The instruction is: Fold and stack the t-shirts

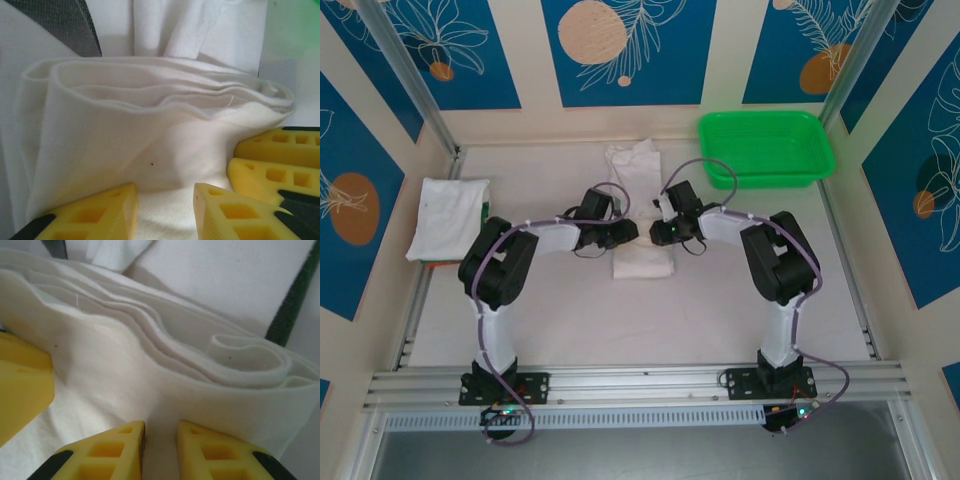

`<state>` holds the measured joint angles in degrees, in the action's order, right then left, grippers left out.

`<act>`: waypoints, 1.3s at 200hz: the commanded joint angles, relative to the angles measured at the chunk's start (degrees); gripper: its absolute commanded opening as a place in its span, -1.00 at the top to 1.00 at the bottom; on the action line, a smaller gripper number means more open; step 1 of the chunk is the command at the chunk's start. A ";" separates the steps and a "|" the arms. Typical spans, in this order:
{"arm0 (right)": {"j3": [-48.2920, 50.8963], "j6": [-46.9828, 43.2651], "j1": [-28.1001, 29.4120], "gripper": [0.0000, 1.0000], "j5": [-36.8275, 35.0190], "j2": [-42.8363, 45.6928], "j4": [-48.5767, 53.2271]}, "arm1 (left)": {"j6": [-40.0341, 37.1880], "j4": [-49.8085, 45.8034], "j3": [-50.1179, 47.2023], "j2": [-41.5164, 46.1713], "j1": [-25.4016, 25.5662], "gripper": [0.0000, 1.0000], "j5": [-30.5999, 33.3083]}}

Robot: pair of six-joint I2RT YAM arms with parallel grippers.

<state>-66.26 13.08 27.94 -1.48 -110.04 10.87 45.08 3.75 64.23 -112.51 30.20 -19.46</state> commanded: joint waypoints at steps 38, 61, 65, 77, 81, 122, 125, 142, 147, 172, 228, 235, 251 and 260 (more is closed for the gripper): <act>16.94 4.28 6.56 0.39 -3.98 15.12 6.51 | 7.65 -5.78 -16.30 12.27 9.72 0.23 2.61; 18.74 1.75 6.77 0.35 -4.85 22.15 6.53 | 9.47 -5.54 -17.84 15.89 11.81 0.20 3.75; 18.87 1.06 6.77 0.33 -5.28 23.53 6.46 | 9.54 -5.53 -18.05 16.83 11.79 0.19 4.48; 19.14 -1.70 6.78 0.23 -6.18 27.53 6.31 | 8.69 -6.13 -18.36 20.06 11.65 0.16 8.12; 19.20 -2.86 6.77 0.20 -6.41 28.80 6.19 | 8.03 -6.62 -18.23 21.01 11.49 0.15 9.38; 22.07 -24.40 9.56 -0.16 -0.77 40.83 8.63 | 2.06 -12.85 -15.89 27.49 4.97 -0.12 12.84; 22.32 -26.15 10.23 -0.18 -0.58 41.66 9.23 | 1.68 -13.31 -15.89 27.74 4.28 -0.16 13.01; 23.09 -35.56 14.35 -0.23 -0.81 45.33 13.66 | -0.13 -14.90 -16.22 29.07 0.15 -0.40 13.26; 23.33 -38.61 16.20 -0.23 -1.16 45.94 14.86 | -0.46 -15.00 -16.44 29.33 -1.20 -0.47 12.99; 23.72 -47.51 25.49 -0.22 -7.31 44.32 18.01 | -1.37 -14.04 -17.16 29.38 -6.63 -0.67 10.26; 21.79 -50.54 33.59 -0.01 -9.92 31.38 15.36 | -2.47 -13.12 -16.50 27.41 -9.22 -0.77 8.54; 21.84 -50.68 33.59 0.00 -9.95 30.25 14.26 | -2.35 -12.86 -16.67 27.18 -9.26 -0.78 8.35; 22.04 -51.24 32.93 0.01 -10.15 27.55 12.02 | -2.19 -12.07 -17.02 26.69 -9.25 -0.78 7.66; 22.06 -51.59 32.57 0.01 -10.69 26.10 10.84 | -2.10 -11.63 -17.12 26.36 -9.28 -0.78 7.14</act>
<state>-43.64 -35.73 61.12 -11.07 -80.95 25.45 43.94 -8.73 47.20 -84.90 21.39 -10.07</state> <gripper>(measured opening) 0.497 0.889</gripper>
